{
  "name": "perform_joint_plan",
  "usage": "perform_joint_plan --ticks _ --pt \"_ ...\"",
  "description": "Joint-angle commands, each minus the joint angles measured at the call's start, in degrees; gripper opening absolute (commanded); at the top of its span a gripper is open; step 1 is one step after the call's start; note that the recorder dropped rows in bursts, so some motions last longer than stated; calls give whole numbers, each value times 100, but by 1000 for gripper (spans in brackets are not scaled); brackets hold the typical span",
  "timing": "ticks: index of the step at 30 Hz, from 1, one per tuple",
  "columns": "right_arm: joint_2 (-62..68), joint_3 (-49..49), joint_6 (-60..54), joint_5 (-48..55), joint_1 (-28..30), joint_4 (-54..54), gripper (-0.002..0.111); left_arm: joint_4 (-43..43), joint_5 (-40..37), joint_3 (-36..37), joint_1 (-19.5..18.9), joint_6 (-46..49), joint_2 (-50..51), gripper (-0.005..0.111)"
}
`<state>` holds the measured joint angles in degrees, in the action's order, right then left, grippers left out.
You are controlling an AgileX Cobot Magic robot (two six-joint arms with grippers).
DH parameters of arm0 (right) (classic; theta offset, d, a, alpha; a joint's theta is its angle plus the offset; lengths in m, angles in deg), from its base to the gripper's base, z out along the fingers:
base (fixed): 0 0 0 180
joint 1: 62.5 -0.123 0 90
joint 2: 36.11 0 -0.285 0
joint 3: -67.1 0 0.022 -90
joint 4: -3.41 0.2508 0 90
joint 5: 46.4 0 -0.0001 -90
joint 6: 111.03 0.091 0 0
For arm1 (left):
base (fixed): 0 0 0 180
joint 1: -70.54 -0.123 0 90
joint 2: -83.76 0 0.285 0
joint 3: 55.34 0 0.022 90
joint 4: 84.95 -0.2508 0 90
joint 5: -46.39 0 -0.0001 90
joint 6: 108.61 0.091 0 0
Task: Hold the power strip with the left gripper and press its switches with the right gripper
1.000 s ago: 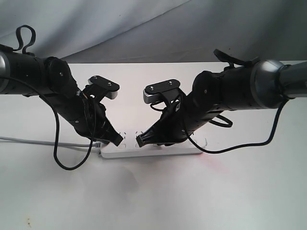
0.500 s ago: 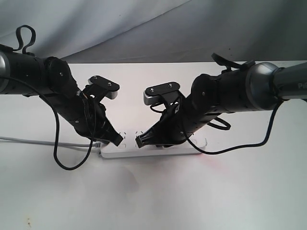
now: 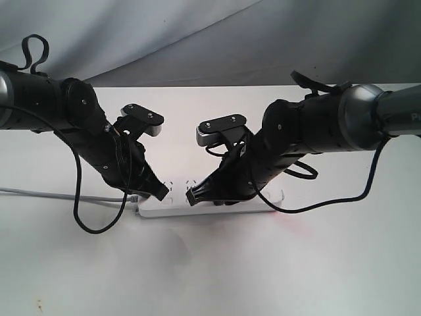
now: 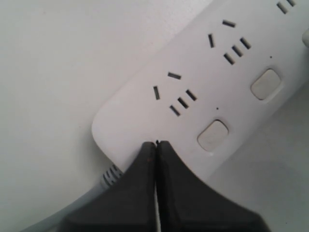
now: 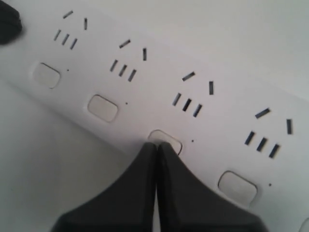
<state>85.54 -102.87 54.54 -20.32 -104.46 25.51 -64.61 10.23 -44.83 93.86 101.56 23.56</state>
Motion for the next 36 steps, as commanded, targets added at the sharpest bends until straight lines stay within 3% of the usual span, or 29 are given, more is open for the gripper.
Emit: perform_joint_plan --ticks 1,16,36 --pt "38 43 -57 272 -30 -44 0 53 17 -24 29 -57 7 0" --pt "-419 43 -228 -384 -30 -83 0 53 27 -24 29 -57 7 0" --pt "-30 43 -228 -623 -30 -27 0 53 27 -24 29 -57 7 0"
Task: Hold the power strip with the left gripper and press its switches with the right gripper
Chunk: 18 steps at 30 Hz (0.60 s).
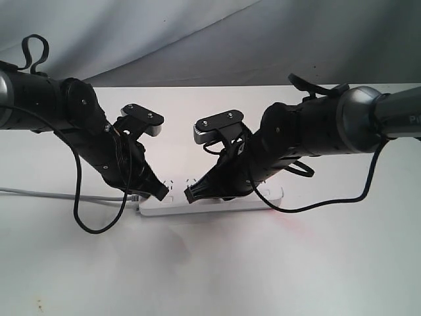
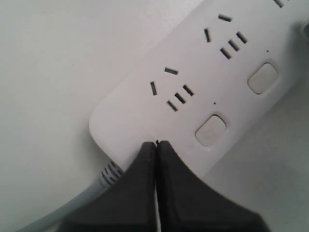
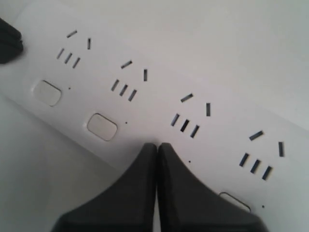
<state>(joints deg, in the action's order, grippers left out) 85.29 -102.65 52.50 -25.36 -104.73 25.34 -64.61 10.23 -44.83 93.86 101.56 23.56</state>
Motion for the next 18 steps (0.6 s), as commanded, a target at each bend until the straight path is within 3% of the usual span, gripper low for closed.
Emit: perform_joint_plan --ticks 1,18 --pt "-5 21 -23 -130 -3 -10 0 53 27 -24 29 -57 7 0" --pt "332 21 52 228 -50 -77 0 53 16 -24 29 -57 7 0"
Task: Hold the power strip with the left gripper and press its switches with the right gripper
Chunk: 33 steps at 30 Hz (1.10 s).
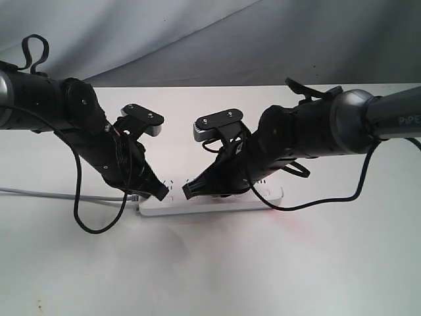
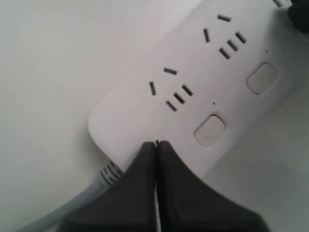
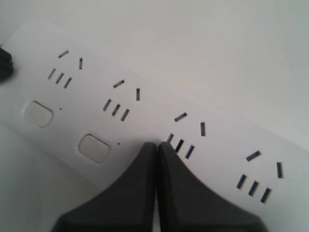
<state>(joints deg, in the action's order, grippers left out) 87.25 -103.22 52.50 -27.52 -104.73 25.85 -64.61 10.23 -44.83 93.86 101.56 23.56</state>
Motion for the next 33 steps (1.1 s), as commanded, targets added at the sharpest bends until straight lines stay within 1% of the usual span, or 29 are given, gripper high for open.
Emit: perform_joint_plan --ticks 1,6,9,18,33 --pt "136 79 117 444 -64 -173 0 53 16 -24 29 -57 7 0" --pt "-224 79 141 171 -64 -230 0 53 16 -24 29 -57 7 0" --pt "-456 79 141 182 -64 -230 0 53 16 -24 29 -57 7 0" --pt "-221 107 153 378 -64 -230 0 53 16 -24 29 -57 7 0" --pt "-113 107 153 256 -64 -274 0 53 16 -24 29 -57 7 0"
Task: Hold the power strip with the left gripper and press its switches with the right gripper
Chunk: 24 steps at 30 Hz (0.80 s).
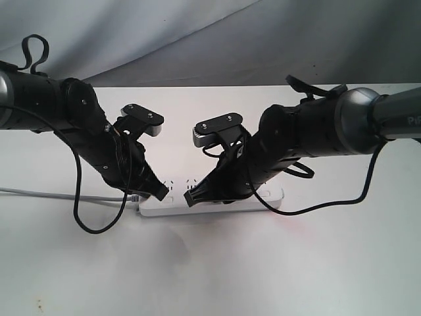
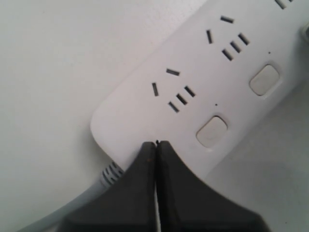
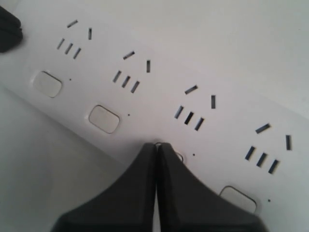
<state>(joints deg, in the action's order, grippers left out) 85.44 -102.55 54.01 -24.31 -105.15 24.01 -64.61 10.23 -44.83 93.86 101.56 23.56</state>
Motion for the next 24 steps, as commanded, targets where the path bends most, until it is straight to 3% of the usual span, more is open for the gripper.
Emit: perform_joint_plan --ticks 1,24 --pt "68 41 1 -65 -22 -90 0 53 16 -24 29 -57 7 0" --pt "469 53 25 226 -22 -64 0 53 -9 -24 29 -57 7 0"
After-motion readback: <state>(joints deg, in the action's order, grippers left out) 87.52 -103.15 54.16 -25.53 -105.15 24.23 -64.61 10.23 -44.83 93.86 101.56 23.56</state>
